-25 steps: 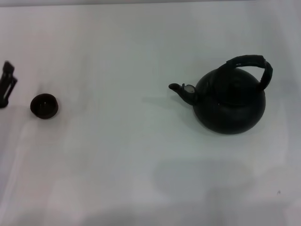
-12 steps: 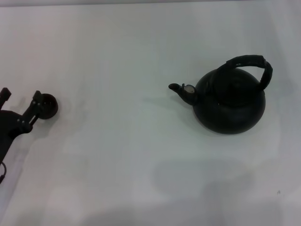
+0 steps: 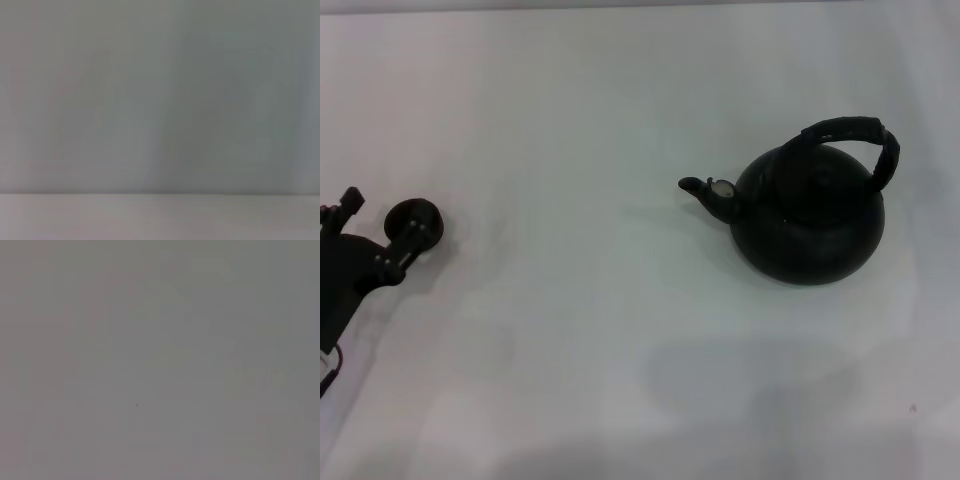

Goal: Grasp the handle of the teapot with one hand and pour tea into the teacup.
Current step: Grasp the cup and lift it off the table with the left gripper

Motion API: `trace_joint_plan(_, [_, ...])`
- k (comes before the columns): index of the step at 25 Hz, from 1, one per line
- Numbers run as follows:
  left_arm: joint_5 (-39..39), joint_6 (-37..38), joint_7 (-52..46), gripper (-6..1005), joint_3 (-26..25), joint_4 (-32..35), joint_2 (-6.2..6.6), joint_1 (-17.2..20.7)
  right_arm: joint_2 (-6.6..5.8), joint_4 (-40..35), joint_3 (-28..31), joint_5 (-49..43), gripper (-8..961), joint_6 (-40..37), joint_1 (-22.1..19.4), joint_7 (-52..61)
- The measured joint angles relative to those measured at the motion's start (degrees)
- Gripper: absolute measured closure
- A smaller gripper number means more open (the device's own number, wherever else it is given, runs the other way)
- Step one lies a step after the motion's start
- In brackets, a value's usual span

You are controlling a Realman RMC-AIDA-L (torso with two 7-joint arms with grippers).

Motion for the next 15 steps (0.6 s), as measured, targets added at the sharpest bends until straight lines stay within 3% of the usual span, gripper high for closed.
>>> trace_joint_plan(15, [1.4,3.3,0.0,122,-0.2,0.1,-0.15,-0.9,-0.09,-0.4,0.4,0.0,110,0.9,0.3,0.0])
